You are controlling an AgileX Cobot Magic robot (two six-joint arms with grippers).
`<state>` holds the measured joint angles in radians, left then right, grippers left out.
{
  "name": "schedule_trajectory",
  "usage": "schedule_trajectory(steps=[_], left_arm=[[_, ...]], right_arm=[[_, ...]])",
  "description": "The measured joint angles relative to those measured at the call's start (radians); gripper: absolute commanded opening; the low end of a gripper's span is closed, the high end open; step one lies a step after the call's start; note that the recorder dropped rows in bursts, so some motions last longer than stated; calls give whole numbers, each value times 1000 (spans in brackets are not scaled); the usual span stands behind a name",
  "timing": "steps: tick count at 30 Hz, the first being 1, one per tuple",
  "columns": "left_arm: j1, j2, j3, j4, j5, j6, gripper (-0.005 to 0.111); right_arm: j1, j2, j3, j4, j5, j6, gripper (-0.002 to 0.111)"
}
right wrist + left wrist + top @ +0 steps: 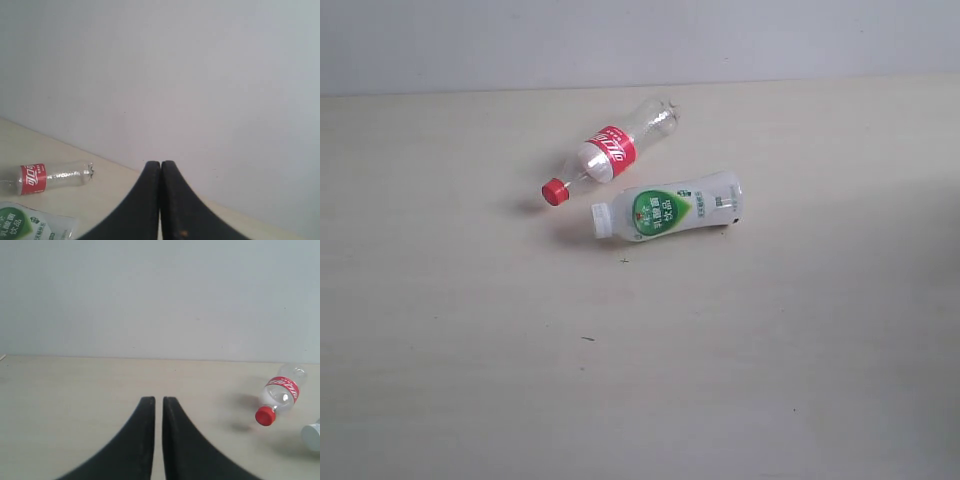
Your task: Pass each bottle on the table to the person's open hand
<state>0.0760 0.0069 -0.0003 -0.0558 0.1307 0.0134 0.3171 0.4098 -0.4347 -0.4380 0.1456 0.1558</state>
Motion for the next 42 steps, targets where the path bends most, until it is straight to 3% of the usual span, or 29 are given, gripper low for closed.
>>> schedule_trajectory(steps=[22,34,42], left_arm=[[0,0,0,0,0,0,8],[0,0,0,0,0,0,8],[0,0,0,0,0,0,8]], right_arm=[[0,0,0,-5,9,0,0],[0,188,4,-5,-47,7,0],[0,-173,4,-5,-22,11,0]])
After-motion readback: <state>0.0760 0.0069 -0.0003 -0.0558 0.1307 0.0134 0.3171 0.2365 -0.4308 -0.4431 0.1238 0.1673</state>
